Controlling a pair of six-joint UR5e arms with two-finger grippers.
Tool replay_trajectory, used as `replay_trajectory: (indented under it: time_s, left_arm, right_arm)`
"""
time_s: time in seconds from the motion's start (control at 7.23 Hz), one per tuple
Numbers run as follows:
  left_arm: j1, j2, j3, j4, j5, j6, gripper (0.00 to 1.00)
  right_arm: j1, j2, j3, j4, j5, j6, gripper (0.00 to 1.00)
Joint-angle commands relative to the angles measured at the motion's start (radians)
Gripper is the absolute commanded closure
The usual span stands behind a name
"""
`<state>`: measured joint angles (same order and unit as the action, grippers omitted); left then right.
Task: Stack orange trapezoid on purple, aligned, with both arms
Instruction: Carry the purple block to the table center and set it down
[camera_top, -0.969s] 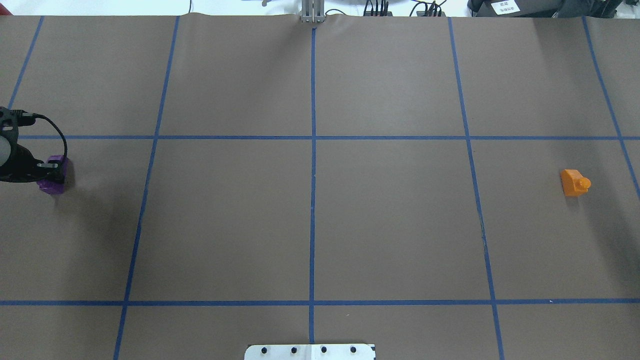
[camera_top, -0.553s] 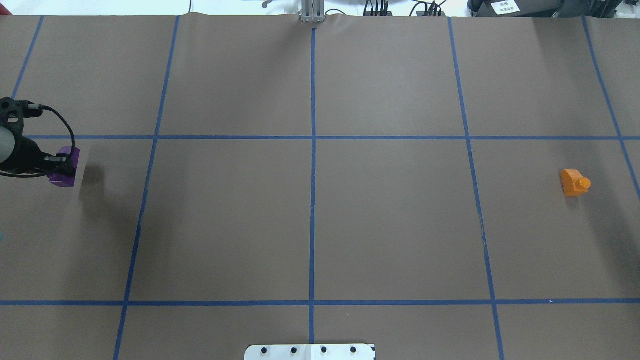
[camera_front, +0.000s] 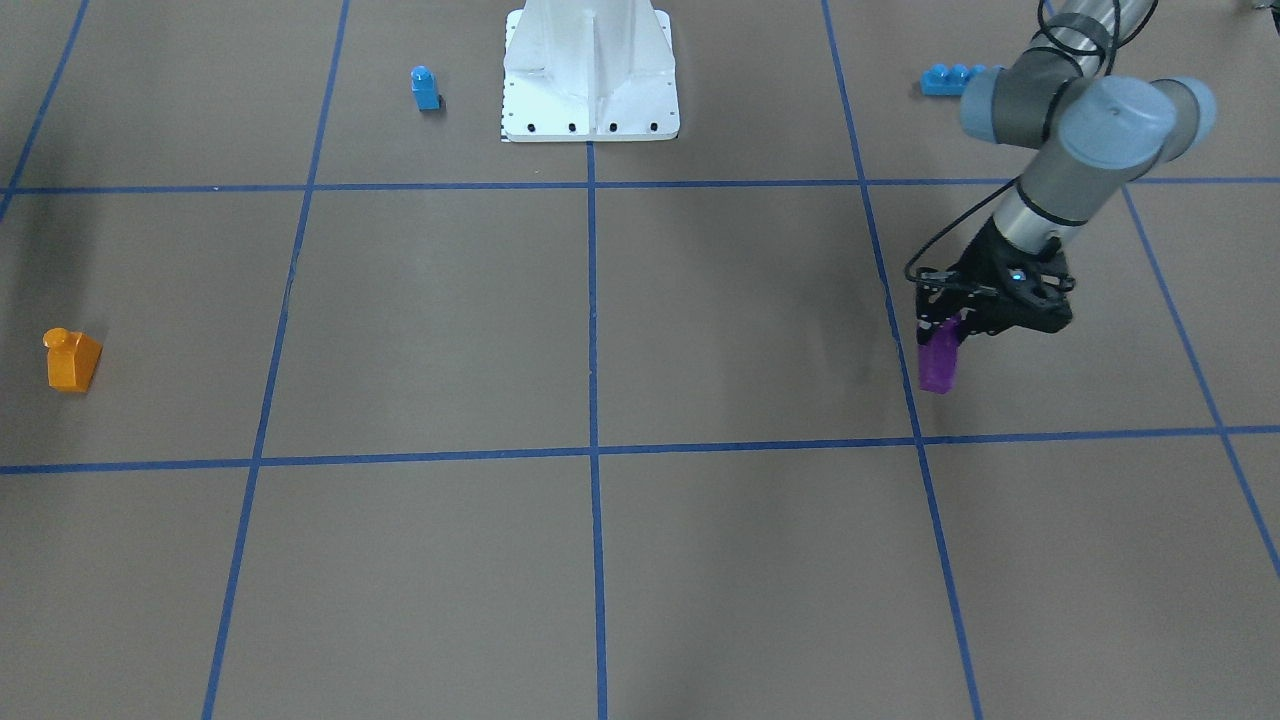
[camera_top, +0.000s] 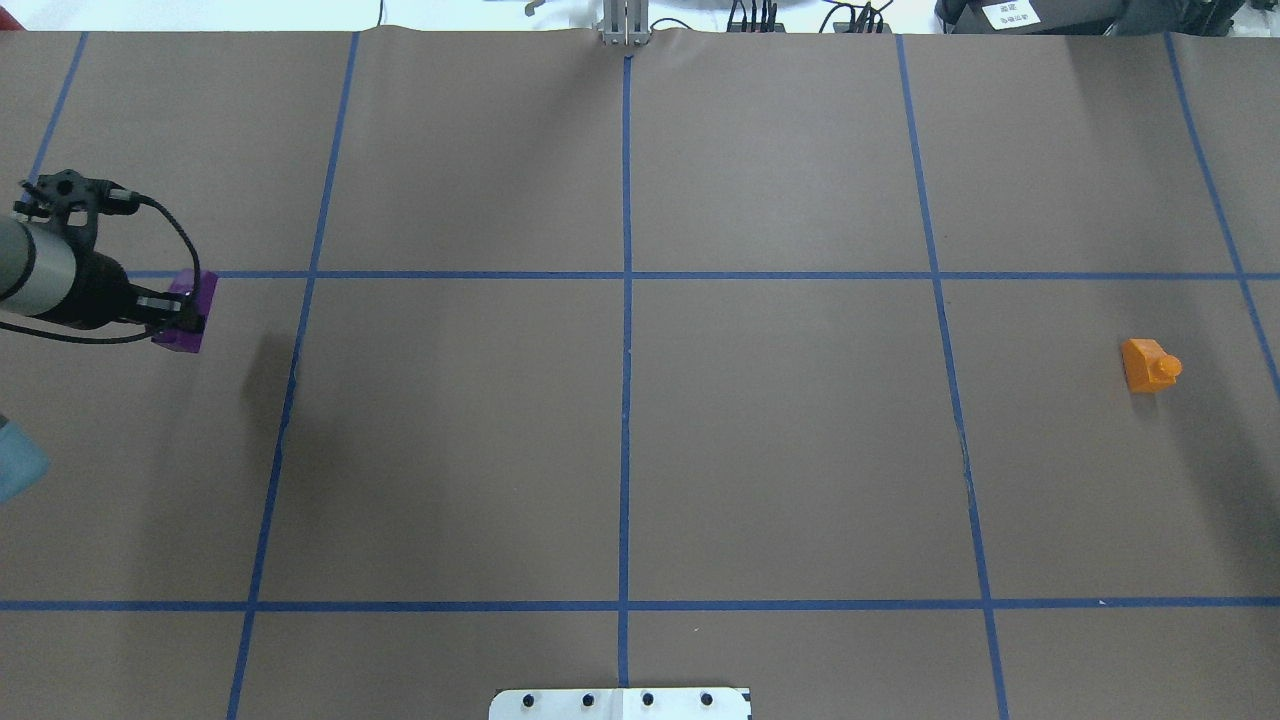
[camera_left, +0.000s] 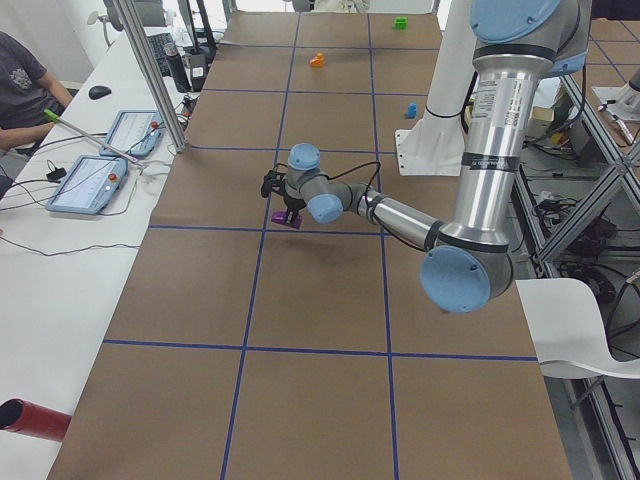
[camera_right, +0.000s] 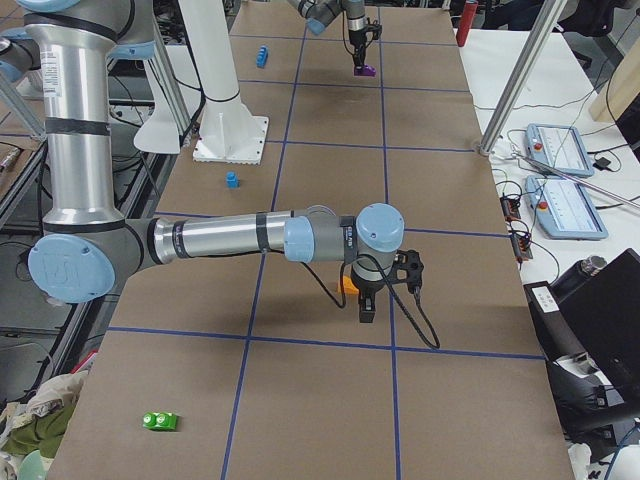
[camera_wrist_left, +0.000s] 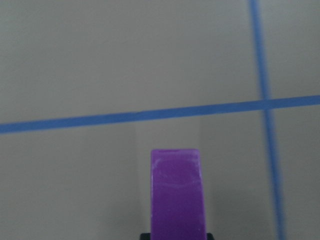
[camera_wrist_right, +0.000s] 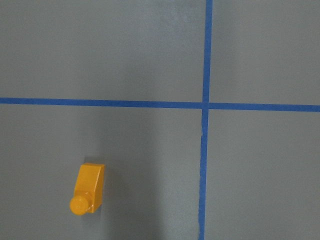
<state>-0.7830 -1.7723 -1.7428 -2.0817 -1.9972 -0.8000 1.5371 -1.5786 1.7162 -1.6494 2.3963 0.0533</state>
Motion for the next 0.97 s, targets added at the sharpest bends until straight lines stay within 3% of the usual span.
replay_trajectory:
  time_s: [0.0, 0.14, 0.28, 0.55, 0.69, 0.83]
  left_arm:
    - [0.137, -0.309, 0.005, 0.328, 0.092, 0.048, 1.0]
    - [0.181, -0.448, 0.022, 0.489, 0.162, 0.129, 1.0]
    - [0.206, -0.546, 0.081, 0.541, 0.182, 0.133, 1.0]
    - [0.255, -0.686, 0.257, 0.532, 0.184, 0.134, 1.0]
    - [0.266, -0.706, 0.297, 0.507, 0.187, 0.134, 1.0]
    - [0.275, -0.71, 0.369, 0.397, 0.205, 0.128, 1.0]
  right_arm:
    - [0.0, -0.001, -0.009, -0.001, 0.0, 0.0, 0.0]
    - [0.0, 0.002, -0.013, -0.001, -0.002, 0.0, 0.0]
    - [0.0, 0.0, -0.014, -0.001, 0.0, 0.0, 0.0]
    - [0.0, 0.0, -0.02, -0.003, 0.0, 0.0, 0.0]
    - [0.0, -0.001, -0.021, -0.001, 0.001, 0.0, 0.0]
    - [0.0, -0.001, -0.021, -0.001, 0.003, 0.0, 0.0]
